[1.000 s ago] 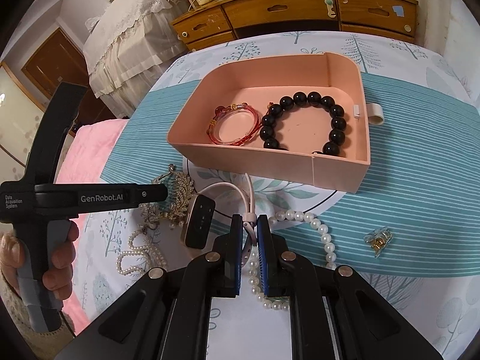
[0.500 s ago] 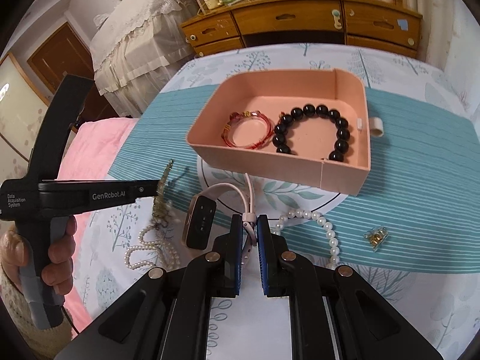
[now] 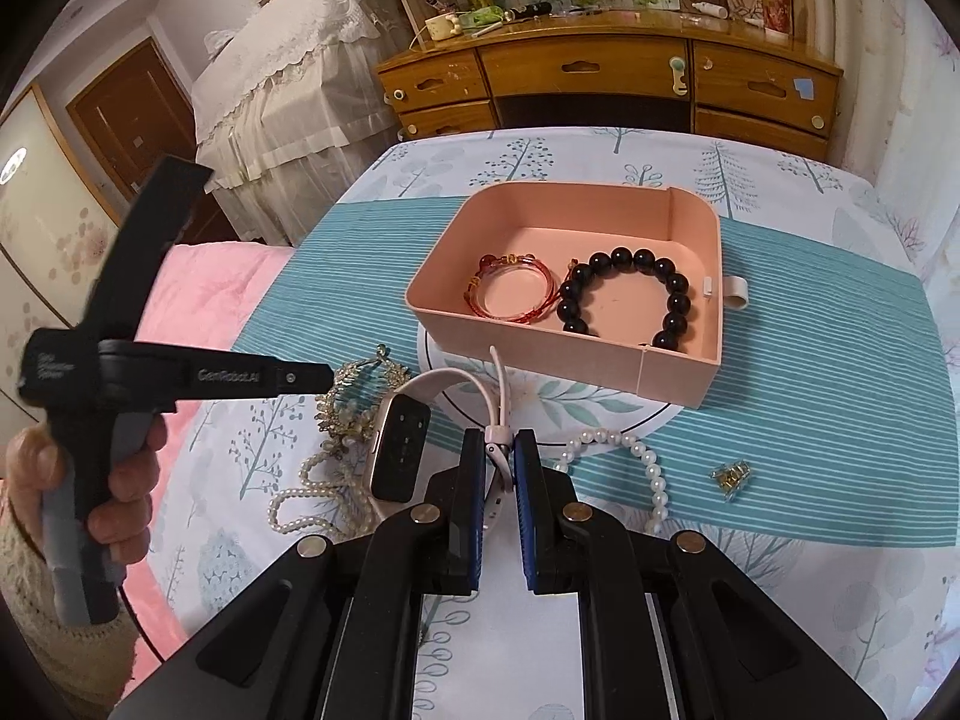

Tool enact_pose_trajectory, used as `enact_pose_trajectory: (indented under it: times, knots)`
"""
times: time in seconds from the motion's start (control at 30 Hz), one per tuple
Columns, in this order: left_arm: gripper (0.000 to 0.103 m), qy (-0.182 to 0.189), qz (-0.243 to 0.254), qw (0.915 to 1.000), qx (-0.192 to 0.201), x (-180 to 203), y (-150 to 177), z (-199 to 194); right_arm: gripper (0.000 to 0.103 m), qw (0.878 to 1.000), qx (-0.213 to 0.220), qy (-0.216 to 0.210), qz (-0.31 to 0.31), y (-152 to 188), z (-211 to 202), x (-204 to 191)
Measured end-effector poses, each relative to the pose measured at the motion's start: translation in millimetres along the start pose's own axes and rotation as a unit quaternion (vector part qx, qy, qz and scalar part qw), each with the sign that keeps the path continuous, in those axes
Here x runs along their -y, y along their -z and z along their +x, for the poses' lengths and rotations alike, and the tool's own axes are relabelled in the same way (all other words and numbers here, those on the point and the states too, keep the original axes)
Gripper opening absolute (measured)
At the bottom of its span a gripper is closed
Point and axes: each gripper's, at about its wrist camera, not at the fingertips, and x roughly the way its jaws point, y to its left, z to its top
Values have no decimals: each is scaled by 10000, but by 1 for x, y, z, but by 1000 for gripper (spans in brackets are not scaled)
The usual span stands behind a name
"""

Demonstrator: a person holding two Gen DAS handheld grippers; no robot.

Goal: Organize jewelry
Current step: 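Grasp pink watch strap with right tool while left tool grasps gold leaf comb, then lift comb and watch into the pink box and open both tools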

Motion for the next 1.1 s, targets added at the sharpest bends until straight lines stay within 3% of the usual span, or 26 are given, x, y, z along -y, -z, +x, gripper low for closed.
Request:
enact_pose_trajectory:
  times: [0.07,0.13,0.53,0.7,0.9,1.1]
  knots:
    - [37,121,-106,9999,-48,-5,-1,5,10,10000,15,6,-18,1,-2,-1]
    - [42,185,-152,9997,-12,-6,-1,8,10,10000,37,27,-37,2,-4,-2]
    - [41,-157,-136,9997,-162,-4,-5,19,10,10000,28,18,30,4,-6,0]
    - [36,-356,-83,9989,-301,1,-7,28,10,9999,43,-4,106,3,-5,5]
    - [24,-328,-108,9988,-338,4,-13,30,10,9998,7,-36,188,6,-3,13]
    - [23,-332,-199,9989,-275,5,-15,33,10,9994,-27,-76,332,8,-2,24]
